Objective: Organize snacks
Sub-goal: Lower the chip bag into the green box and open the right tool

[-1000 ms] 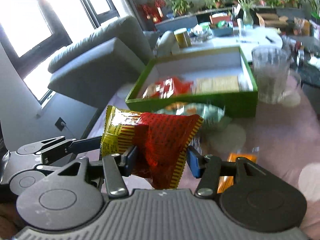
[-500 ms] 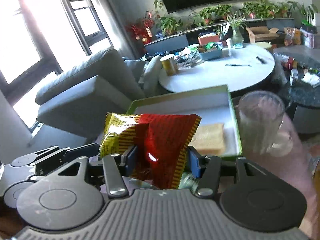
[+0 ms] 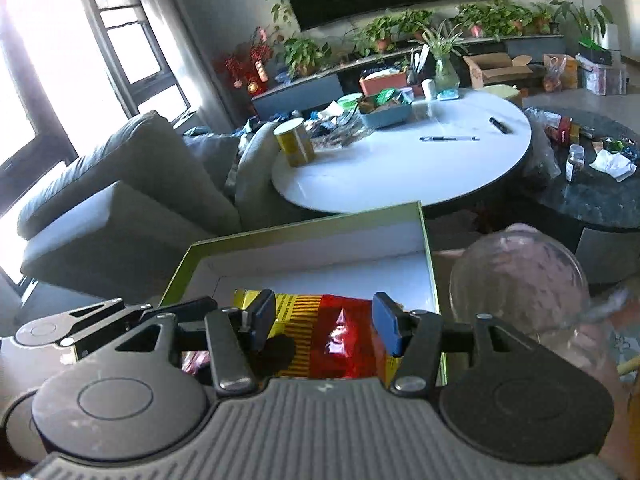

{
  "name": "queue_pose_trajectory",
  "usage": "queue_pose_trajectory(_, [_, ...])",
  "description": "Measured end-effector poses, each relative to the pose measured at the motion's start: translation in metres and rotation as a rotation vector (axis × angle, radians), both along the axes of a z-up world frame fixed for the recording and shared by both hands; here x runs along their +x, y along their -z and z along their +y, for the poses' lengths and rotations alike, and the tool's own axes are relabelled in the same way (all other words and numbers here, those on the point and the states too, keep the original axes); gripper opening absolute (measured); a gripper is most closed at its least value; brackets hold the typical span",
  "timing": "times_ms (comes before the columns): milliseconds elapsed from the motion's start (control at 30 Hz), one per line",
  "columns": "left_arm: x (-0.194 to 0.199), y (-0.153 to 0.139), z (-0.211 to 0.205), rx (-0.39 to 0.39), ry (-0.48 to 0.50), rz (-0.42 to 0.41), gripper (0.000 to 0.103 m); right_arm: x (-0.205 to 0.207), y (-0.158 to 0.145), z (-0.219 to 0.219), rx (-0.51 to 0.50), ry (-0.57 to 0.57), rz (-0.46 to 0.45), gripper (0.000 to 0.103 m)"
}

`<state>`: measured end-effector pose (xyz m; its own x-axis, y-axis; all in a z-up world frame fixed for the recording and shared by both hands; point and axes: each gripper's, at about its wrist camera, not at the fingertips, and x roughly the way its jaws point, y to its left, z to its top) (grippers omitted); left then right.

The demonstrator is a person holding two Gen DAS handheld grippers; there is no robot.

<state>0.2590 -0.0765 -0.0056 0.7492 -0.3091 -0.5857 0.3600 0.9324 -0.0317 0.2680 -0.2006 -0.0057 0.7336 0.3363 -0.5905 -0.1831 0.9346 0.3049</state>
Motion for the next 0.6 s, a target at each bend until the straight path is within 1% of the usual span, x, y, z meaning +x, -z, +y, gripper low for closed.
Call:
queue_pose_trajectory(67, [-0.001,0.004,0.005,0.01,-0.007,0.005,0.065,-0.001,0.003,-0.005,-0.01,0.043,-0.003,0.055])
queue_pose_trajectory(167, [-0.007,0.006,0.017,0.006,-0.044,0.0,0.065,-0.01,0.005,-0.017,0.029,0.053,0.012,0.055])
queue_pose_trajectory(200, [-0.01,0.006,0.022,-0.005,-0.061,-0.001,0.067,-0.014,0.005,-0.021,0.044,0.056,0.019,0.055])
queue_pose_trajectory(233, [-0.013,0.005,0.027,-0.016,-0.074,-0.001,0.071,-0.019,0.005,-0.024,0.056,0.062,0.025,0.055])
queue_pose_trajectory(267, [-0.018,0.004,0.032,-0.027,-0.09,0.0,0.072,-0.021,0.005,-0.025,0.066,0.066,0.03,0.055])
queue_pose_trajectory(333, [-0.028,0.002,0.04,-0.029,-0.099,0.001,0.072,-0.03,0.003,-0.027,0.086,0.056,0.048,0.055])
queue_pose_trajectory(500, [-0.064,0.003,0.054,-0.001,-0.111,-0.003,0.072,-0.056,-0.001,-0.026,0.134,0.009,0.093,0.056])
queue_pose_trajectory(600, [-0.088,0.007,0.062,-0.034,-0.118,0.014,0.073,-0.072,0.0,-0.023,0.124,-0.022,0.103,0.056])
